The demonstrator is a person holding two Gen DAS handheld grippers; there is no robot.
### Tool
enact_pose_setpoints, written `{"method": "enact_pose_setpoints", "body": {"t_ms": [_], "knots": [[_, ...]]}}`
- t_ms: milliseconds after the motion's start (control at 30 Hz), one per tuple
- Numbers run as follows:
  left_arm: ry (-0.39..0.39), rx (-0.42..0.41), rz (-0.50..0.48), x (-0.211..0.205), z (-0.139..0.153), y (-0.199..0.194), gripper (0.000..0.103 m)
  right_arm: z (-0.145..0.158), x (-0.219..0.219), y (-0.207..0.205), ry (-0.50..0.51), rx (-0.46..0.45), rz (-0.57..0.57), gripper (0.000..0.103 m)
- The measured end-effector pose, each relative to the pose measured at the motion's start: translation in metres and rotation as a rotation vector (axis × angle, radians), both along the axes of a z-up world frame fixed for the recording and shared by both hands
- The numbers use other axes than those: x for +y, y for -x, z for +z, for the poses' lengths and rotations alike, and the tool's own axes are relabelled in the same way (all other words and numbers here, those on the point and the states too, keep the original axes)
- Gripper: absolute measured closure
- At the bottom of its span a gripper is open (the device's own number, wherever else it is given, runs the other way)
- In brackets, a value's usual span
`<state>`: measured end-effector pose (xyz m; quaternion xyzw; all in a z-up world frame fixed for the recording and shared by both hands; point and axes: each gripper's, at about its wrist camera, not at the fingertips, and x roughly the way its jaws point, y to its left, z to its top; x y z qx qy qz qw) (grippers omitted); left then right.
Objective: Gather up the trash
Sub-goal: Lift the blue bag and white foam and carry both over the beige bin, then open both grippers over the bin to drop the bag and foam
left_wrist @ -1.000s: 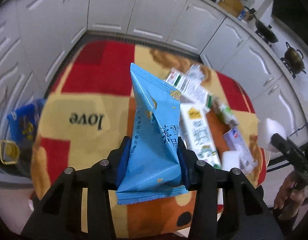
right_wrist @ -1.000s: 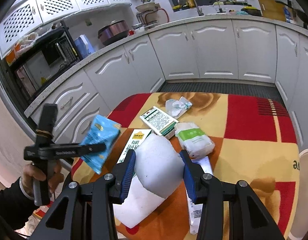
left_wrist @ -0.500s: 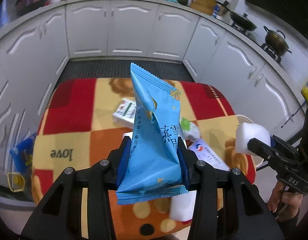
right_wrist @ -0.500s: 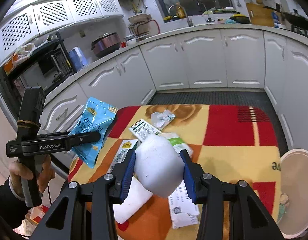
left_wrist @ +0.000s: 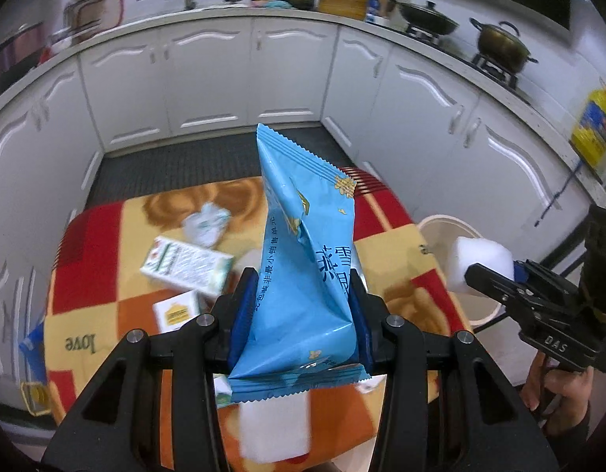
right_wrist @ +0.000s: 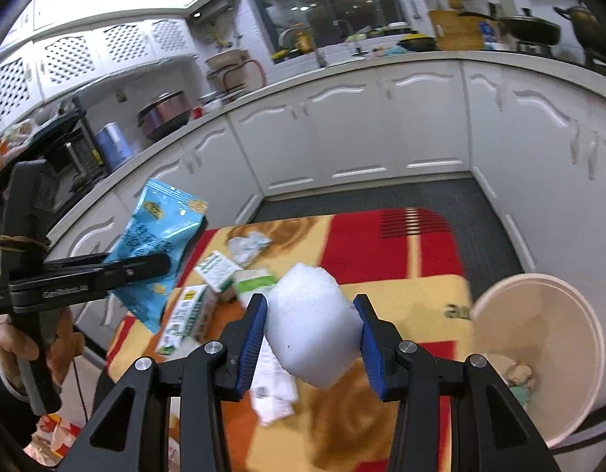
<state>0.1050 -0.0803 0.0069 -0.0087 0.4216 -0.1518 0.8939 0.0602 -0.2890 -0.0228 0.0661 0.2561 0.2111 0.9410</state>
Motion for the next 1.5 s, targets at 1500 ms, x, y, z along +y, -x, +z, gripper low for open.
{"method": "enact_pose_setpoints", "body": {"t_ms": [1500], "knots": [[0.051, 0.181, -0.311, -0.27, -0.061, -0.048, 0.061, -0.064, -0.204, 0.019, -0.07, 0.113, -0.441, 0.059]]}}
